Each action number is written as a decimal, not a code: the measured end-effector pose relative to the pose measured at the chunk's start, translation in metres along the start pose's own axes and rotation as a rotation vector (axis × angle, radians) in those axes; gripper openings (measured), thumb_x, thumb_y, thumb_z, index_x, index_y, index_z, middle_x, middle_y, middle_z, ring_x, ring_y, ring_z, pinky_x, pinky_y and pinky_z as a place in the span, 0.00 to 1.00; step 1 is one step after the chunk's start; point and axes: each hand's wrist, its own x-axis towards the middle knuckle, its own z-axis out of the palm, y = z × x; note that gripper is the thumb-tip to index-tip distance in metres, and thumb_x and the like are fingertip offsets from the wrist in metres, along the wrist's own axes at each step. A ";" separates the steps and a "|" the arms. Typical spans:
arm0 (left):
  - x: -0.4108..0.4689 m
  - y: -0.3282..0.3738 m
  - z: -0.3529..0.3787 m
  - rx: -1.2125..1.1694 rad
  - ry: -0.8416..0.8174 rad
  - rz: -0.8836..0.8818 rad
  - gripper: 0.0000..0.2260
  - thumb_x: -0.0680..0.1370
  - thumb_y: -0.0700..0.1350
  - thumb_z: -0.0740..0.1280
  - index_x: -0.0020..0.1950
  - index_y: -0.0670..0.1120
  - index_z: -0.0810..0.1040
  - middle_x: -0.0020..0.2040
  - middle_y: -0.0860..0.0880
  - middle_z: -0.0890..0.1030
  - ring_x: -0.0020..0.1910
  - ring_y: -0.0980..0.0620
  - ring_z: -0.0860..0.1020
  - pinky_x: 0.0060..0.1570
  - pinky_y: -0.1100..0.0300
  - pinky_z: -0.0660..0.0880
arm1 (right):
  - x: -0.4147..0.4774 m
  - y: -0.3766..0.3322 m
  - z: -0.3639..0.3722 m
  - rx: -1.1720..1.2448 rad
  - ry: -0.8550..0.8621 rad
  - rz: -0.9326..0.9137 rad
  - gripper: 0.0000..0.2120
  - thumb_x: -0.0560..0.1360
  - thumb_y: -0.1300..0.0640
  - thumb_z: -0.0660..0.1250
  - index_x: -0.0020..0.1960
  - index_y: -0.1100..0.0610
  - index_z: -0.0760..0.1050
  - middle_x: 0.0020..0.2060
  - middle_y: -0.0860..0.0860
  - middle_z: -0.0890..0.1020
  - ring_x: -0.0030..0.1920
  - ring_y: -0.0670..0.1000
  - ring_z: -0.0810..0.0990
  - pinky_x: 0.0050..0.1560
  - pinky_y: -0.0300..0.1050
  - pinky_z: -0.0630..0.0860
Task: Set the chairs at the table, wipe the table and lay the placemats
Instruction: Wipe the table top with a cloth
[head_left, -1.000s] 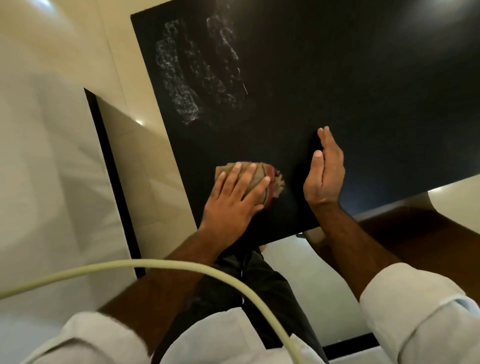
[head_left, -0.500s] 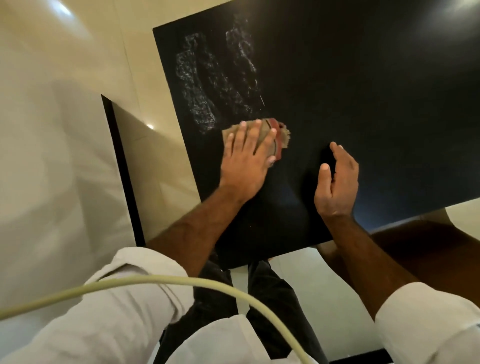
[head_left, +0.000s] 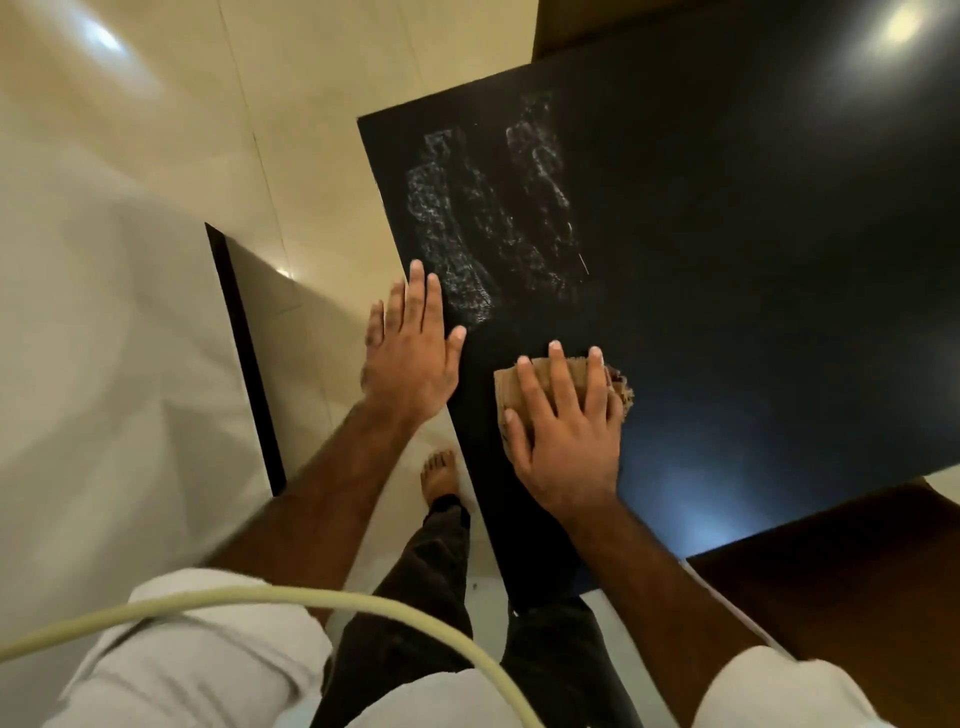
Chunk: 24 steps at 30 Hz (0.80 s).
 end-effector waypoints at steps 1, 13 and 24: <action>0.010 -0.006 -0.001 0.035 0.009 0.024 0.34 0.89 0.62 0.44 0.90 0.44 0.42 0.90 0.43 0.39 0.89 0.42 0.43 0.87 0.40 0.47 | 0.000 -0.001 0.003 -0.018 0.005 0.013 0.30 0.86 0.36 0.57 0.87 0.42 0.63 0.88 0.52 0.59 0.88 0.66 0.49 0.78 0.72 0.61; 0.039 -0.021 0.009 0.153 0.118 0.106 0.35 0.89 0.61 0.42 0.89 0.39 0.43 0.89 0.39 0.40 0.89 0.41 0.42 0.86 0.39 0.49 | 0.187 -0.009 0.001 -0.083 0.163 0.180 0.29 0.85 0.39 0.56 0.84 0.44 0.68 0.86 0.56 0.65 0.86 0.70 0.56 0.76 0.70 0.68; 0.042 -0.016 0.014 0.131 0.143 0.085 0.35 0.88 0.61 0.42 0.90 0.41 0.44 0.90 0.42 0.40 0.89 0.44 0.41 0.86 0.38 0.47 | 0.171 0.045 -0.012 -0.110 0.140 0.206 0.28 0.86 0.40 0.54 0.86 0.44 0.65 0.87 0.56 0.63 0.87 0.69 0.53 0.78 0.69 0.67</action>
